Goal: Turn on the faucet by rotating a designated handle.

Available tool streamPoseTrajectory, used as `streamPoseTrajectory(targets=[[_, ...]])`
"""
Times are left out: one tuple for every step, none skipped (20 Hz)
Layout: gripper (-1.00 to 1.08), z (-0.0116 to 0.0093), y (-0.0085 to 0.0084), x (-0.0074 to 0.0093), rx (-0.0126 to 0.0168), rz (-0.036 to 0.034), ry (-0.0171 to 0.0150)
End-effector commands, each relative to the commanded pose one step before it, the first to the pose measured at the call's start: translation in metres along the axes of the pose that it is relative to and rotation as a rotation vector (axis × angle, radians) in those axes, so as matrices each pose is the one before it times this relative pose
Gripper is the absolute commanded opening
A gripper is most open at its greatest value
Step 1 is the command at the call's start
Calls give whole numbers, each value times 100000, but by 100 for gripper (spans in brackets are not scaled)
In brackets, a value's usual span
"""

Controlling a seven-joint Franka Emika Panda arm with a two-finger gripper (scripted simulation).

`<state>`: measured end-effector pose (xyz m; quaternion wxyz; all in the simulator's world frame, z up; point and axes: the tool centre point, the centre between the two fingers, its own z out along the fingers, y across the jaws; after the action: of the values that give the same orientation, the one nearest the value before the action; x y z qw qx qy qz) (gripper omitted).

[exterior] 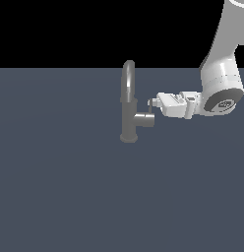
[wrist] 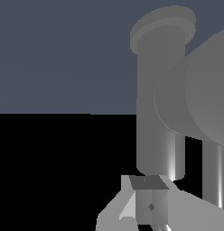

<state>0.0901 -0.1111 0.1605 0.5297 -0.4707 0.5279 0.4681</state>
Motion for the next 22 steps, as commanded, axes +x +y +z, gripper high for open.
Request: streamPoseTrajectory(targets=[[-100,-1,342,-83,11,-18,9],[-100,4,216,-44,0,0,0],[-100,4,219,-44,0,0,0],[-100,4,221,-45,0,0,0],[-100,4,224,-45,0,0,0],[-100,4,226,-46,0,0,0],[-100,4,229,-46,0,0,0],[-100,4,231,-47,0,0,0],[-100,4,234,-47,0,0,0],[-100,-18,241,-62,26,-24,-34],[-100,4,239,-48,0,0,0],[-100,4,241,-49,0,0,0],[-100,4,244,-50,0,0,0],[-100,4,246,-50,0,0,0],[-100,3,249,-51,0,0,0],[-100,3,251,-51,0,0,0],[-100,3,254,-52,0,0,0],[-100,3,256,-52,0,0,0],[-100,3,259,-53,0,0,0],[-100,2,261,-53,0,0,0],[-100,0,0,0,0,0,0],[-100,89,-458,125,338,-278,206]])
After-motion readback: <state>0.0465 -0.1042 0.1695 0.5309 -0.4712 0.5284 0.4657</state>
